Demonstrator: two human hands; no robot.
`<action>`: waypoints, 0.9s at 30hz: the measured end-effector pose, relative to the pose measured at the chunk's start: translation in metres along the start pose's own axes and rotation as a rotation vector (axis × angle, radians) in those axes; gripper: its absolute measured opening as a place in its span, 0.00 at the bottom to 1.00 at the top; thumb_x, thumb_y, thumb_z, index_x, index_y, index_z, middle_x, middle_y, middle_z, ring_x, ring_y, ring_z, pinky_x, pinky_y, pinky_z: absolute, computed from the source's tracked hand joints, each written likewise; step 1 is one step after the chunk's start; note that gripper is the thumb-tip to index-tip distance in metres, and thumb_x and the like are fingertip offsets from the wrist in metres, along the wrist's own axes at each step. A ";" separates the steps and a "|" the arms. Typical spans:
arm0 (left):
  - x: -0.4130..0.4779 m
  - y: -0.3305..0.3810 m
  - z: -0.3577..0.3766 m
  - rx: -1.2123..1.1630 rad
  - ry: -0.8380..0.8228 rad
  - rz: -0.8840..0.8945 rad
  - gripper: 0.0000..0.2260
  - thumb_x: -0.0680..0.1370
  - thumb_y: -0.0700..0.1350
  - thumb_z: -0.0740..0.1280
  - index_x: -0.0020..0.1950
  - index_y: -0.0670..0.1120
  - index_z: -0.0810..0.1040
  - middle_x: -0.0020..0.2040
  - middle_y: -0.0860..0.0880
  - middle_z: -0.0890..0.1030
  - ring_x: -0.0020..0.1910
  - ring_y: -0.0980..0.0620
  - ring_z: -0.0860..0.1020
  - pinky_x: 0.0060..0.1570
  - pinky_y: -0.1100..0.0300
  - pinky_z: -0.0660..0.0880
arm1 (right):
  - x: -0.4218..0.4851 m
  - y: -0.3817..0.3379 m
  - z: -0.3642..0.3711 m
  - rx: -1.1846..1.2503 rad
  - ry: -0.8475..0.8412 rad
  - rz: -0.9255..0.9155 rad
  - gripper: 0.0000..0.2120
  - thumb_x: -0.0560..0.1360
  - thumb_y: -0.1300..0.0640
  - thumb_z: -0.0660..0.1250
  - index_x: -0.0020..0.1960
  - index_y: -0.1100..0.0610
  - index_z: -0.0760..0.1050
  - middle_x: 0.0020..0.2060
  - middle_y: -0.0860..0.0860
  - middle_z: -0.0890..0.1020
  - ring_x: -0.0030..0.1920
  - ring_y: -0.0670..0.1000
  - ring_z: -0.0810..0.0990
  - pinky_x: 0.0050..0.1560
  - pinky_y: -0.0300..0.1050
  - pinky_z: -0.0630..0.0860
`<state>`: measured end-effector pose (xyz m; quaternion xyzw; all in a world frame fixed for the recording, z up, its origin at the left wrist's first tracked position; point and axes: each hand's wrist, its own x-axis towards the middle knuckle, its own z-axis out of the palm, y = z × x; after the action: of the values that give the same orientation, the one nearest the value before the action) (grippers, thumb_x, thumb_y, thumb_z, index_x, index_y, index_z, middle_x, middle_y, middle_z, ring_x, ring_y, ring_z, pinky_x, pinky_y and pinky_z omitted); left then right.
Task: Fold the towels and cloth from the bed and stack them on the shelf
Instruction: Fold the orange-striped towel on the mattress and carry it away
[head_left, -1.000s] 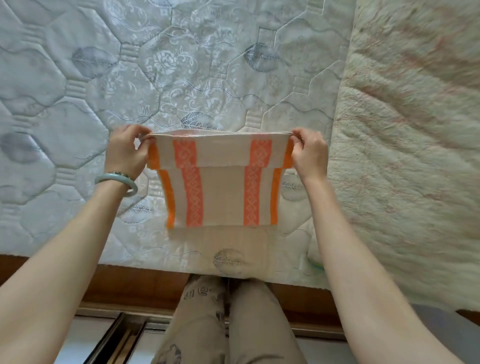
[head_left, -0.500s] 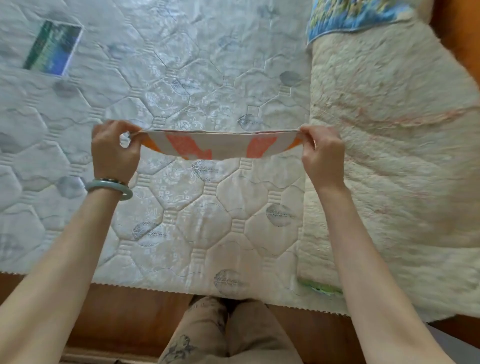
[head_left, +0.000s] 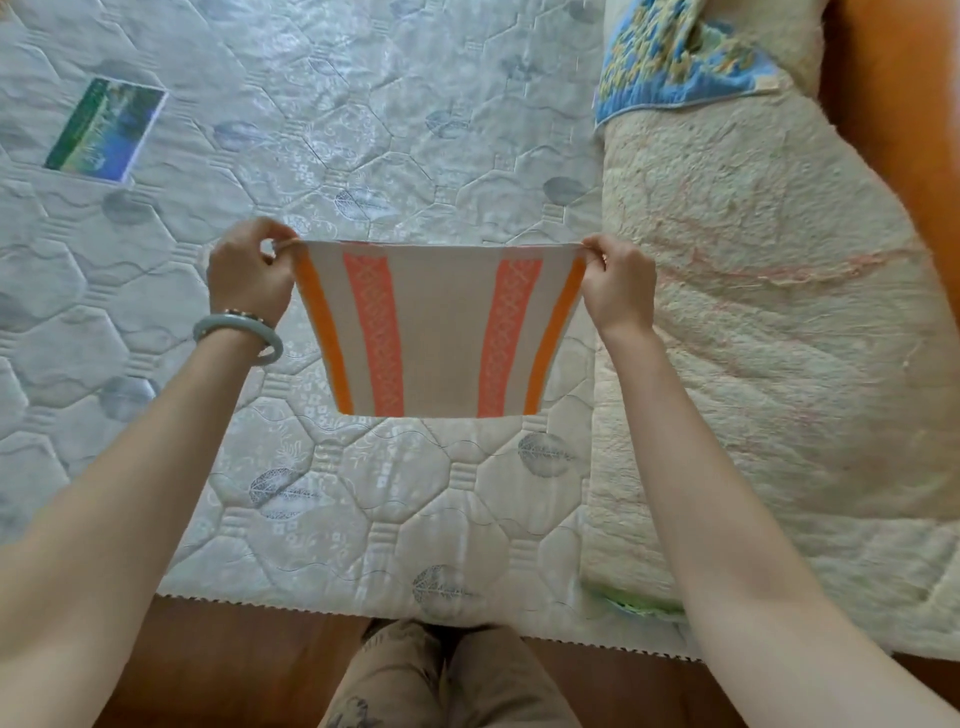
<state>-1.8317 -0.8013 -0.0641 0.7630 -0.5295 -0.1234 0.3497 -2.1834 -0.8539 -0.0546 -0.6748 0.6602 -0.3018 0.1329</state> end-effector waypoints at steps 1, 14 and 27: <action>0.005 0.001 0.002 -0.014 -0.003 -0.009 0.06 0.74 0.43 0.65 0.48 0.49 0.81 0.46 0.46 0.82 0.31 0.66 0.74 0.46 0.60 0.73 | 0.006 0.001 0.000 0.015 0.009 0.016 0.10 0.76 0.64 0.62 0.52 0.62 0.81 0.47 0.58 0.85 0.48 0.58 0.82 0.49 0.43 0.73; -0.069 -0.018 0.006 -0.161 -0.002 -0.026 0.12 0.73 0.44 0.69 0.40 0.63 0.72 0.42 0.69 0.77 0.41 0.70 0.75 0.41 0.59 0.78 | -0.057 0.035 0.003 0.138 0.065 0.074 0.09 0.72 0.67 0.61 0.47 0.63 0.79 0.42 0.58 0.82 0.42 0.54 0.78 0.42 0.37 0.67; -0.280 -0.183 0.063 0.229 -0.772 -0.298 0.04 0.71 0.43 0.74 0.42 0.47 0.80 0.42 0.47 0.81 0.47 0.42 0.78 0.48 0.45 0.76 | -0.304 0.144 0.088 -0.074 -0.656 0.523 0.10 0.74 0.66 0.63 0.52 0.62 0.80 0.50 0.60 0.83 0.53 0.59 0.79 0.51 0.46 0.71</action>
<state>-1.8493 -0.5401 -0.2820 0.7628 -0.5159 -0.3896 0.0171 -2.2322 -0.5915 -0.2768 -0.5493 0.7422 -0.0034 0.3839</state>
